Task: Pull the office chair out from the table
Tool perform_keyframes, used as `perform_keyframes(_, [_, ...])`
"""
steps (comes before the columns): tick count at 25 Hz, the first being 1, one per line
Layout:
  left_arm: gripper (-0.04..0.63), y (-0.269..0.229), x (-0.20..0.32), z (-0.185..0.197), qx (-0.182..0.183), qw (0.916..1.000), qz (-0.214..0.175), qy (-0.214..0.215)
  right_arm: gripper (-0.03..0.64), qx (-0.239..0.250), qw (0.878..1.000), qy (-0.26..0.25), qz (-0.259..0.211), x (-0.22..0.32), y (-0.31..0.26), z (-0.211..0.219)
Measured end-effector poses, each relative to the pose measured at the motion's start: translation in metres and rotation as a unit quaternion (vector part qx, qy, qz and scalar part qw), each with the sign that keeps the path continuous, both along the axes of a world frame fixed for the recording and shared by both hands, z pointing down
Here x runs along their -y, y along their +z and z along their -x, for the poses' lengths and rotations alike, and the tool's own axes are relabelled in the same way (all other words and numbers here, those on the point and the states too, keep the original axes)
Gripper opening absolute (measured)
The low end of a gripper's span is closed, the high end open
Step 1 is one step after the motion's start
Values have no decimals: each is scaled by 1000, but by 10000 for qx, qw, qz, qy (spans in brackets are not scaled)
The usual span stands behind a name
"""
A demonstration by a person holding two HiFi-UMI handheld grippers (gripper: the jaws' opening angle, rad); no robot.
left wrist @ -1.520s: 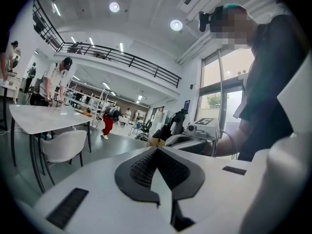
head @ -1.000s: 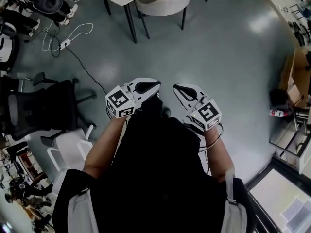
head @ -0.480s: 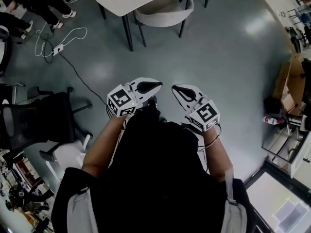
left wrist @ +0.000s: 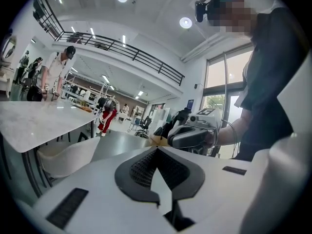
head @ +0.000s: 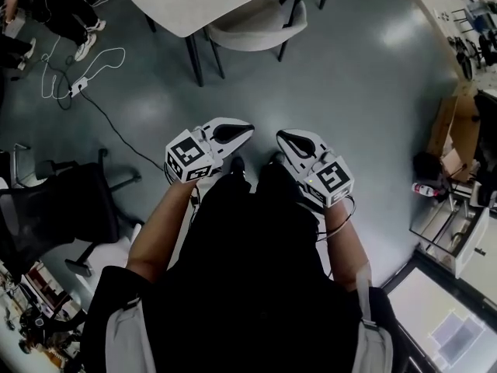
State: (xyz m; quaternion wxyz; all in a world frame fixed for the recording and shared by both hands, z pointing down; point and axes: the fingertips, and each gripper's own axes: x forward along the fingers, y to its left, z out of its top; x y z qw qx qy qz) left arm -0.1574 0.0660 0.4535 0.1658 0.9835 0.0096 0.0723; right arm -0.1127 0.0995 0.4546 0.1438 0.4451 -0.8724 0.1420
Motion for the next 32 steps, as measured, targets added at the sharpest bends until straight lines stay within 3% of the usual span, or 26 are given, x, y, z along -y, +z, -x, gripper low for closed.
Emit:
perform_keyframes(8, [11,9,57,-38,86,9997,46,-201,21,144,9999,-32,-53,57,5,-45])
perform_keyframes(21, [11,2,147,-132,438,9947,-24,-926,21,38,9927,-1178,-267,148,-5,-128])
perform_keyframes(27, [11,0,176,-147,679,9896,-165,-1258,21,-40,9860,-1634,-328,174,2,-143])
perform_keyframes(32, [12,8,201,-149,961,9864,-417,-1270,21,-322,9822,-1822,-325,204,14,-143])
